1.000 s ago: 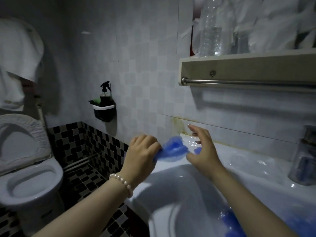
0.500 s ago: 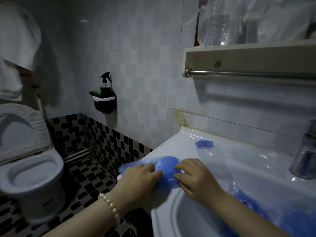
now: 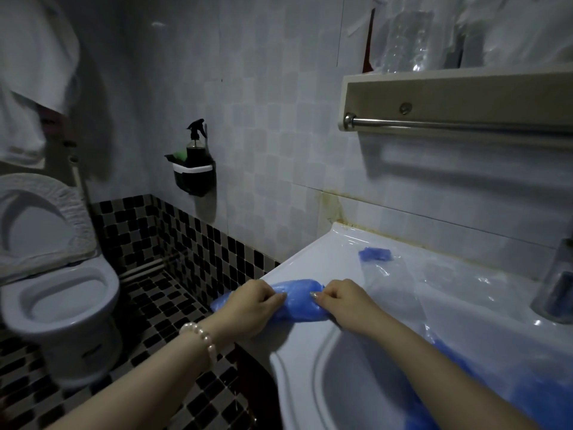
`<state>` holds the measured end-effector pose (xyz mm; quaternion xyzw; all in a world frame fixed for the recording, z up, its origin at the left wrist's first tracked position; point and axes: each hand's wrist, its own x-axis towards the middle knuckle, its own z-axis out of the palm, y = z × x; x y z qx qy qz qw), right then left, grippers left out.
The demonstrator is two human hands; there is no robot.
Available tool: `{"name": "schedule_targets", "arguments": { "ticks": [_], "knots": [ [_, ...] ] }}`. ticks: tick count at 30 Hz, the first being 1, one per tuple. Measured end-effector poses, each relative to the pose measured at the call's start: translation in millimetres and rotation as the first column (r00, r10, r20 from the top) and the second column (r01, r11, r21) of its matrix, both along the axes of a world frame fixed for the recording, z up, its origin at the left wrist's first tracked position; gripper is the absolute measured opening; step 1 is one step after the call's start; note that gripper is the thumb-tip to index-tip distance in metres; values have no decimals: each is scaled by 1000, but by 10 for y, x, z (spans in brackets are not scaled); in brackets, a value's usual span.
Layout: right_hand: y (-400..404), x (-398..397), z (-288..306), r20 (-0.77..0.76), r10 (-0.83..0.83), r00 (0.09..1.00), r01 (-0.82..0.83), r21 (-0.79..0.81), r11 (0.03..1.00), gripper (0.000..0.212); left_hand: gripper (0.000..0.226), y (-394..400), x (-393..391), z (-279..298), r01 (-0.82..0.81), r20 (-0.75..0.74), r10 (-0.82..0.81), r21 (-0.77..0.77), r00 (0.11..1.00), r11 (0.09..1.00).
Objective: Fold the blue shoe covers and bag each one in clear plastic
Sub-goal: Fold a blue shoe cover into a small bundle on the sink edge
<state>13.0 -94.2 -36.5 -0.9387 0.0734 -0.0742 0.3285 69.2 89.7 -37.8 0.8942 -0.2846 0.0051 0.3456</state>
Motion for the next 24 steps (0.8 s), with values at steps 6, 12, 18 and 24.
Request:
{"name": "schedule_targets", "arguments": {
  "ticks": [6, 12, 18, 24],
  "knots": [
    [217, -67, 83, 39, -101, 994, 109, -357, 928, 40, 19, -44, -46, -8, -197, 218, 160, 162, 963, 967],
    [138, -32, -83, 289, -22, 957, 111, -297, 948, 23, 37, -22, 14, -106, -158, 509, 63, 146, 858, 977],
    [20, 111, -159, 103, 31, 994, -34, 26, 999, 69, 32, -14, 67, -51, 70, 227, -88, 84, 970, 994],
    [31, 150, -196, 215, -20, 976, -22, 192, 981, 55, 21, 57, 51, -74, 139, 351, -141, 31, 926, 990]
  ]
}}
